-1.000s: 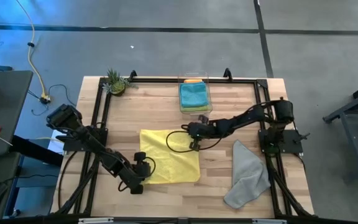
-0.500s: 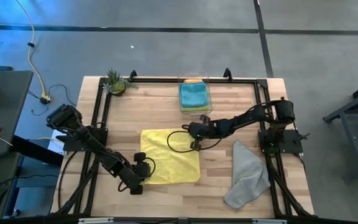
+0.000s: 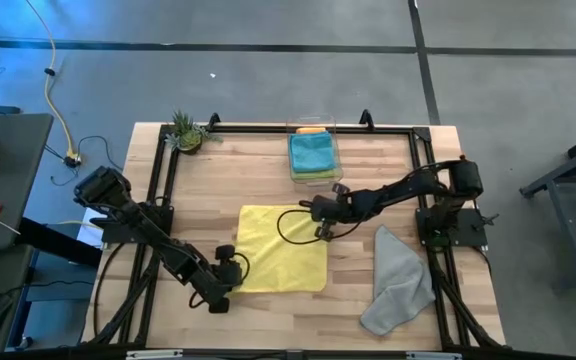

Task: Fold microfiber towels
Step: Fold the yellow microfiber cloth

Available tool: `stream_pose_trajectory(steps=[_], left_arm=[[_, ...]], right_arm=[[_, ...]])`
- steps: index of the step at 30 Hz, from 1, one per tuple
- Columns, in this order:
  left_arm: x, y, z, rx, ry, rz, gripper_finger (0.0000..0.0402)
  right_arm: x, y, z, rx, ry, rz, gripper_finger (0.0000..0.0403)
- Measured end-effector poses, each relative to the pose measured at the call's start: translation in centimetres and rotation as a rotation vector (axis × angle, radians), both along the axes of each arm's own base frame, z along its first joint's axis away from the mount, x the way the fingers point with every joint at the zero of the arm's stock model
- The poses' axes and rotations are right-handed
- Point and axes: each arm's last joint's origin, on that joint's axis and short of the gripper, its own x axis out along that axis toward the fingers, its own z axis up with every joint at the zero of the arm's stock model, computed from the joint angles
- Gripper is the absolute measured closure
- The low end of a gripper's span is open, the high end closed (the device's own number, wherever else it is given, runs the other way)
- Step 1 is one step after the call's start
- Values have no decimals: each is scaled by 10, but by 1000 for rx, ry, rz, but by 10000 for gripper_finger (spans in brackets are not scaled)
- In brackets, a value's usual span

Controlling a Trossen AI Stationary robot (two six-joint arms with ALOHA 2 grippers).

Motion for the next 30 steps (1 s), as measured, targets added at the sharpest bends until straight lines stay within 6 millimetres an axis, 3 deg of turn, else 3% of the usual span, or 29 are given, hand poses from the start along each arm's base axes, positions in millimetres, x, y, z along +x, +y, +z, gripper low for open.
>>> stream_pose_trajectory(steps=[7, 15, 21, 26, 30], left_arm=[[-1, 1, 18, -5, -62, -18, 401], [-5, 10, 43, -3, -179, -39, 401], [-17, 43, 36, -78, -329, 24, 402], [-21, 75, 30, -64, -413, 117, 402], [-16, 98, 28, 19, -404, 192, 401]], right_arm=[[-10, 10, 8, -27, 48, -9, 403], [-22, 23, 30, -45, 51, 39, 403], [-40, 33, 44, -58, -85, 79, 403], [-57, 42, 41, 25, -308, 115, 403], [-58, 41, 31, 66, -438, 104, 403]])
